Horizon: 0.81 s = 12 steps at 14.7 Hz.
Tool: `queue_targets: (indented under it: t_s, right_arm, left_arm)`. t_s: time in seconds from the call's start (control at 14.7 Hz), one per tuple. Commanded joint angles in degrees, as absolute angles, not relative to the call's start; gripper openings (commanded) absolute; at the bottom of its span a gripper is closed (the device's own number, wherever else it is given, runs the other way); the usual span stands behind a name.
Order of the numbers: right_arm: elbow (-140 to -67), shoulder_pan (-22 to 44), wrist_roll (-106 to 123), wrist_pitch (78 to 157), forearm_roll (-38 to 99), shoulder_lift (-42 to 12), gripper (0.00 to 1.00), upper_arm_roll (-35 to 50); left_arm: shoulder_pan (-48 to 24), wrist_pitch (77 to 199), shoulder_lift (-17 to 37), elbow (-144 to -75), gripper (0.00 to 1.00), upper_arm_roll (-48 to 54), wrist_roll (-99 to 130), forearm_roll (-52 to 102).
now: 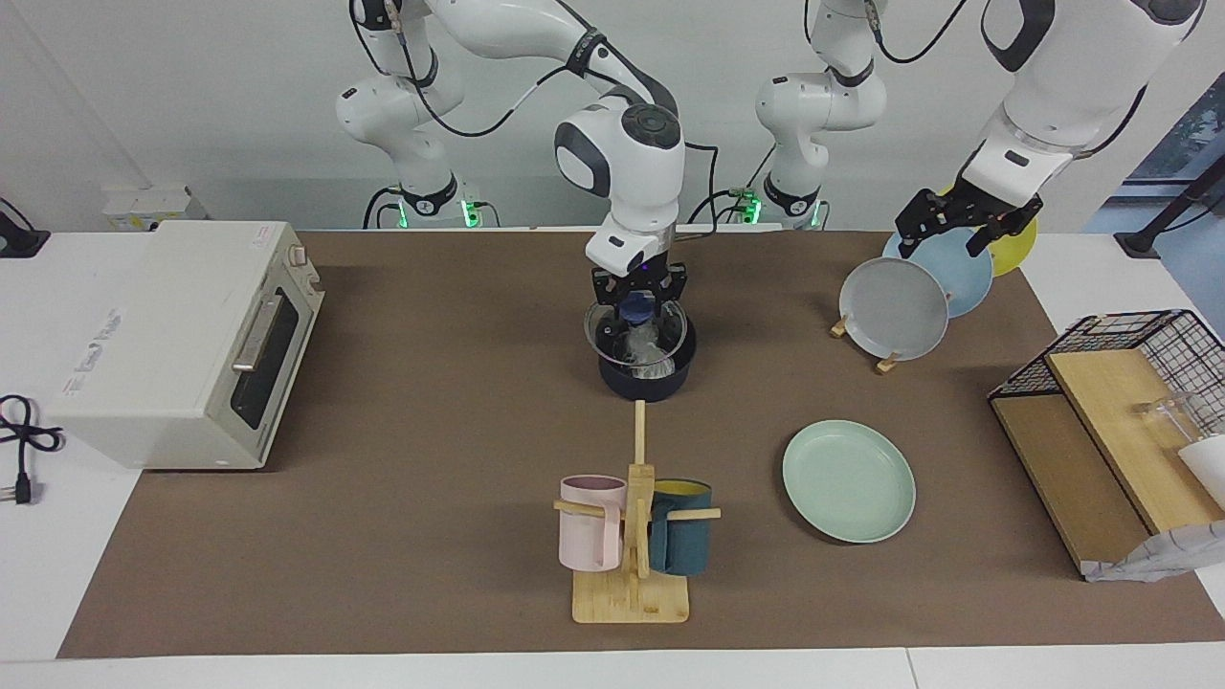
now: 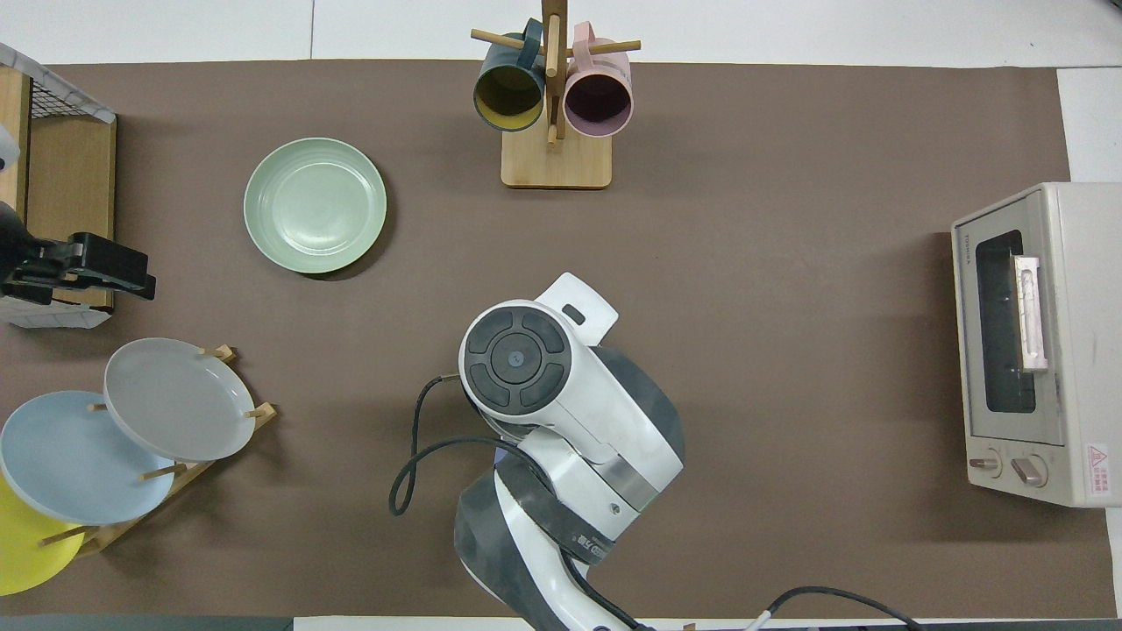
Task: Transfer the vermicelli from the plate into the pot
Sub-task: 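Lower the glass lid onto the pot with the right gripper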
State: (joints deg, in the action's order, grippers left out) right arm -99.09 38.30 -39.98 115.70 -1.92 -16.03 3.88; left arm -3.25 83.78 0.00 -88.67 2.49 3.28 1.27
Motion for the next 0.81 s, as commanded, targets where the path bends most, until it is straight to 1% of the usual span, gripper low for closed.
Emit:
queue_targets:
  t_s: [0.0,0.27,0.75]
  right_arm:
    - [-95.9,38.58,-40.96,114.79,-2.55,-18.45,0.54,3.78]
    - [-94.49,38.76,-40.96,114.26,-2.72,-19.95,0.54,3.78]
    - [-94.22,38.85,-41.22,114.87,-2.29,-20.48,0.54,3.78]
  left_arm:
    - [-2.2,83.58,-0.53,-88.68,1.0,3.34,3.16,0.09]
    - [-2.2,83.85,-0.53,-88.68,1.0,3.34,2.99,0.09]
    - [-2.2,83.5,-0.53,-88.68,1.0,3.25,3.08,0.09]
